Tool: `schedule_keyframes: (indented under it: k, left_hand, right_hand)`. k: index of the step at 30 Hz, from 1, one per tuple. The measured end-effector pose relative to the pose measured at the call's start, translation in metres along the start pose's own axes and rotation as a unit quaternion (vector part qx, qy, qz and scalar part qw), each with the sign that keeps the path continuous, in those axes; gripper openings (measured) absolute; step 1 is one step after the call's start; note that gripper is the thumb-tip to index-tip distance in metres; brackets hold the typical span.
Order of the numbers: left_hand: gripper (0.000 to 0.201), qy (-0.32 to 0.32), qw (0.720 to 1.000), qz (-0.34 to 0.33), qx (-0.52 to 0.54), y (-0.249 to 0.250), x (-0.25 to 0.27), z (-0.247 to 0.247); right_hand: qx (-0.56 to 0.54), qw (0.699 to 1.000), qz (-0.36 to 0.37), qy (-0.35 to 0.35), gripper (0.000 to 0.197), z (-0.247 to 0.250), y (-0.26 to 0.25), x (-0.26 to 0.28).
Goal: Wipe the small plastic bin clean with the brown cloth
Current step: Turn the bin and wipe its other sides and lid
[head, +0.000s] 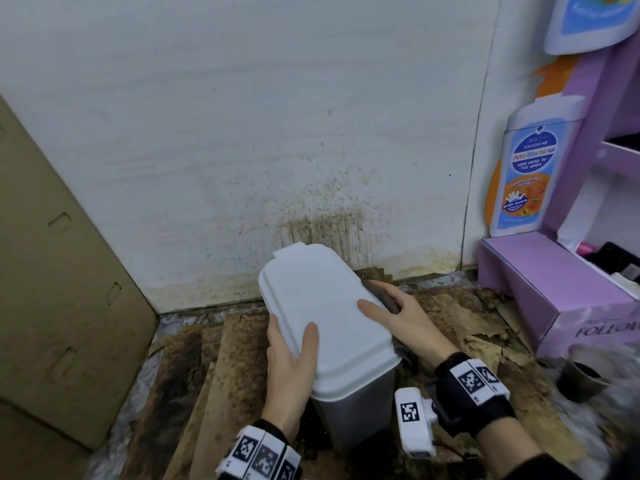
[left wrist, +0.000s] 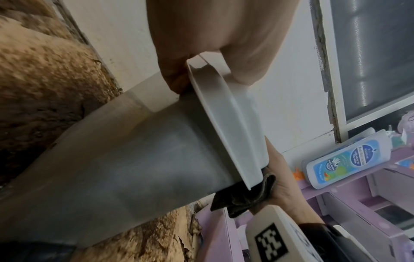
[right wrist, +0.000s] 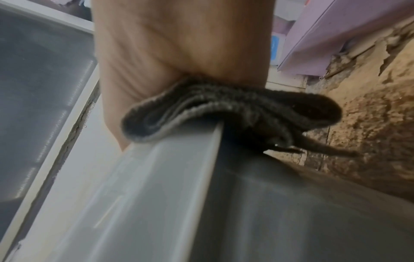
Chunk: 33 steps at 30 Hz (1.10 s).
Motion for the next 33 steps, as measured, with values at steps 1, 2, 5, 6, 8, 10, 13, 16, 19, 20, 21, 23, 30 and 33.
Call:
schedule_keyframes:
  k: [1,2,5,6,8,10,13,16,19,20,21,23,30,33]
  left_hand:
    - [0.097,-0.005,1.000,-0.002,0.004,0.001,-0.001,0.001]
    - [0.095,-0.012,1.000,-0.001,0.006,0.002,-0.002,0.001]
    - [0.077,-0.041,0.999,-0.007,0.008,0.009,-0.007,0.003]
    - [0.071,-0.057,0.998,-0.005,0.007,0.013,-0.008,0.003]
    - [0.069,-0.091,0.996,0.004,0.003,0.021,-0.013,0.004]
    - [0.065,-0.124,0.992,0.016,-0.006,0.026,-0.019,0.007]
    - [0.072,-0.145,0.989,0.029,-0.019,0.027,-0.027,0.014]
    - [0.057,-0.142,0.989,0.021,-0.022,0.026,-0.026,0.014]
    - [0.049,-0.125,0.991,0.019,-0.036,0.021,-0.025,0.014]
    - [0.050,-0.115,0.993,0.020,-0.036,0.019,-0.025,0.016]
    - [0.054,-0.107,0.993,0.021,-0.036,0.019,-0.024,0.016]
    - [0.067,-0.099,0.993,0.034,-0.048,0.018,-0.021,0.017]
    - [0.079,-0.079,0.995,0.028,-0.051,0.017,-0.015,0.021]
    - [0.080,-0.074,0.995,0.029,-0.058,0.014,-0.017,0.024]
  right_hand:
    - [-0.006,1.000,0.000,0.009,0.069,-0.001,0.000,0.002]
    - [-0.014,1.000,-0.001,0.021,0.067,-0.003,-0.001,0.005]
    - [-0.026,0.997,-0.007,0.067,0.071,-0.006,0.000,0.013]
    - [-0.033,0.996,-0.012,0.084,0.073,-0.008,0.001,0.016]
    - [-0.046,0.991,-0.021,0.122,0.078,-0.014,0.003,0.023]
    - [-0.045,0.985,-0.031,0.163,0.079,-0.022,0.004,0.032]
    - [-0.045,0.979,-0.044,0.195,0.085,-0.035,0.009,0.039]
    - [-0.044,0.979,-0.045,0.191,0.082,-0.038,0.008,0.040]
    - [-0.044,0.981,-0.042,0.182,0.067,-0.037,0.003,0.039]
    - [-0.042,0.982,-0.041,0.179,0.064,-0.037,0.003,0.038]
    - [-0.042,0.983,-0.040,0.175,0.063,-0.038,0.002,0.037]
    - [-0.050,0.985,-0.037,0.161,0.061,-0.039,0.002,0.036]
    - [-0.117,0.980,-0.055,0.149,0.045,-0.030,0.008,0.031]
    - [-0.110,0.979,-0.049,0.166,0.042,-0.024,0.003,0.031]
Point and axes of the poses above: each hand's wrist, its own x-axis away from the middle knuckle, its own z-axis out of the back of the hand, y = z × x, the point moved 4 cm from there along -x, towards the middle knuckle, and after that the axes turned 14 degrees about x, right-handed, at the moved point
